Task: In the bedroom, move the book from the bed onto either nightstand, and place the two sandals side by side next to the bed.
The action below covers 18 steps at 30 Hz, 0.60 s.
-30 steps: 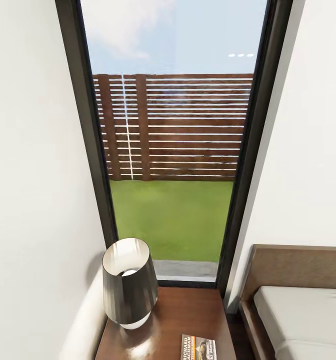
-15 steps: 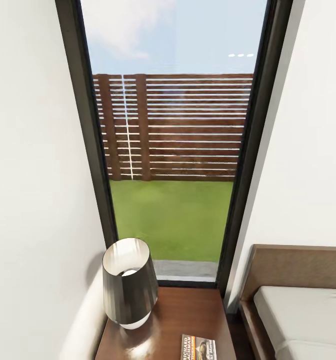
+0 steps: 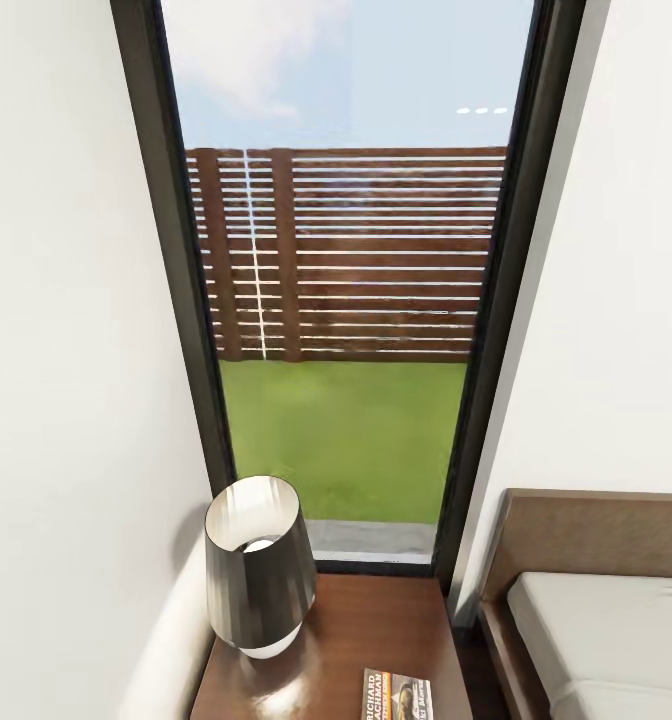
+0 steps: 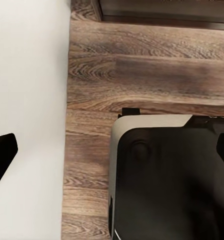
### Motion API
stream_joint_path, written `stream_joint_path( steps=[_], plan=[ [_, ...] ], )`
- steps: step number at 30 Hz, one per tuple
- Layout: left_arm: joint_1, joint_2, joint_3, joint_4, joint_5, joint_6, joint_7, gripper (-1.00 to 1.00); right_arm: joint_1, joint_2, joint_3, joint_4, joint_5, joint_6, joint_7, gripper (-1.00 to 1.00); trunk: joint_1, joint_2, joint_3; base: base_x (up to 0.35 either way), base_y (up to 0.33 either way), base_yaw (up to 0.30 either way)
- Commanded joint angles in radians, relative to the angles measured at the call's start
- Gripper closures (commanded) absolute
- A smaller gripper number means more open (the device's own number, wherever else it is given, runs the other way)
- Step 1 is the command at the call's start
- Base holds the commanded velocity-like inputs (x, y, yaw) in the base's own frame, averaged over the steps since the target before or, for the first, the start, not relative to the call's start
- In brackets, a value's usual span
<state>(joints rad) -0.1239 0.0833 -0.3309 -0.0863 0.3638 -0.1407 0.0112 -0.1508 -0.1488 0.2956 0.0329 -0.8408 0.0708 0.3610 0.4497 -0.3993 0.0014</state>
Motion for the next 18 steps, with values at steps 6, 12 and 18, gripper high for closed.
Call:
stream_joint_path(
  steps=[6, 12, 18],
  plan=[
    [0.0, 0.001, -0.008, 0.0, 0.008, -0.003, 0.001, -1.0, -0.001, 0.0, 0.007, 0.003, -0.011, 0.003, 0.006, -1.0, 0.0, -0.001, 0.0, 0.0, 0.0, 0.0],
    [0.0, 0.0, -0.008, 0.0, 0.007, -0.003, 0.001, -1.0, -0.001, 0.0, 0.007, 0.003, -0.011, 0.003, 0.006, -1.0, 0.0, -0.001, 0.0, 0.0, 0.0, 0.0],
    [0.0, 0.0, -0.009, 0.0, 0.007, -0.003, 0.001, -1.0, -0.001, 0.0, 0.007, 0.003, -0.011, 0.003, 0.006, -1.0, 0.0, -0.001, 0.0, 0.0, 0.0, 0.0]
  ],
)
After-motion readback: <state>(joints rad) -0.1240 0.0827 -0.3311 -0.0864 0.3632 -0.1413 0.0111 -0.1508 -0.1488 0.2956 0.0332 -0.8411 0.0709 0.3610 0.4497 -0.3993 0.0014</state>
